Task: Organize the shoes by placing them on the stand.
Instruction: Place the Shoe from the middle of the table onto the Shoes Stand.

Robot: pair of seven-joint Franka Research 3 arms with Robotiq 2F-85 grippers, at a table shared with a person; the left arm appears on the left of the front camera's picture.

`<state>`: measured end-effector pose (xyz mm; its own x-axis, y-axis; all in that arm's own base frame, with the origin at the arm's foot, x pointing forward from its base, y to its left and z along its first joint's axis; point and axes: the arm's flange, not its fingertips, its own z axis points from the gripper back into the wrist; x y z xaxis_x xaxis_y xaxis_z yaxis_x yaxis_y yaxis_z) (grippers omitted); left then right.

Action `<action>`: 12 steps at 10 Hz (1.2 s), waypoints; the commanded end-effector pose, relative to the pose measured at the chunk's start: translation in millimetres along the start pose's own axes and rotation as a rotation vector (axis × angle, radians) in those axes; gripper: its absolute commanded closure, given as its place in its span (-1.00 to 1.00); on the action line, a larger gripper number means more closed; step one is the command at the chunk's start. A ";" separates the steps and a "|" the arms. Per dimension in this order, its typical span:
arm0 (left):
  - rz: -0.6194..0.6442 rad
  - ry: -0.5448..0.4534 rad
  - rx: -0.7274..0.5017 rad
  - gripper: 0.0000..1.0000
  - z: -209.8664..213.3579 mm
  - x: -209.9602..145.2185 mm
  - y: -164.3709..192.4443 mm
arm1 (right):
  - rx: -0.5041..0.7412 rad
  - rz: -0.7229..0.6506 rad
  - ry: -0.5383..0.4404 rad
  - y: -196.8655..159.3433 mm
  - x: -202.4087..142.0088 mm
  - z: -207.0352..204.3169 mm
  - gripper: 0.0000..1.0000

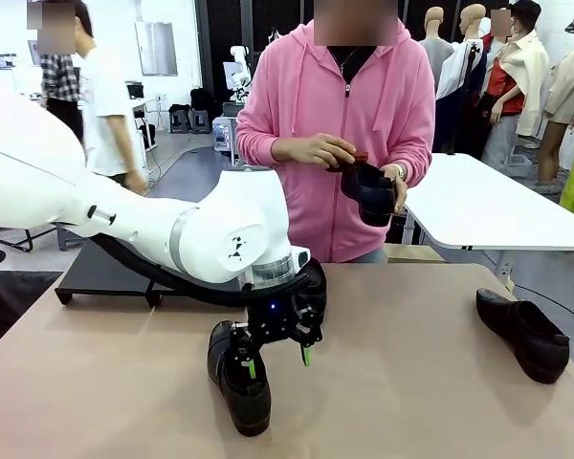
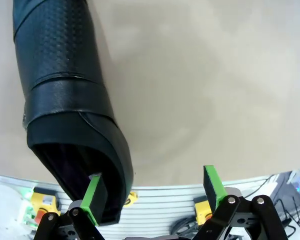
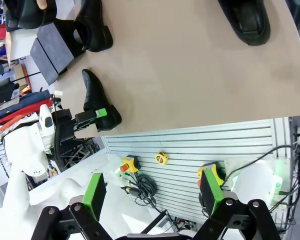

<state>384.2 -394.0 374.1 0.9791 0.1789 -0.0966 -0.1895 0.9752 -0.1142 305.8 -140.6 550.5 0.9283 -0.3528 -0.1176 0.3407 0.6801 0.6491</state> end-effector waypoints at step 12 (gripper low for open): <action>0.131 -0.134 0.115 1.00 -13.0 25.1 16.9 | 0.008 -0.018 0.002 4.5 0.4 4.4 -1.00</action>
<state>407.6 -375.3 353.2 0.9532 0.3024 0.0053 -0.3022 0.9530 -0.0203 305.8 -140.7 550.5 0.9282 -0.3530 -0.1176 0.3409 0.6800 0.6491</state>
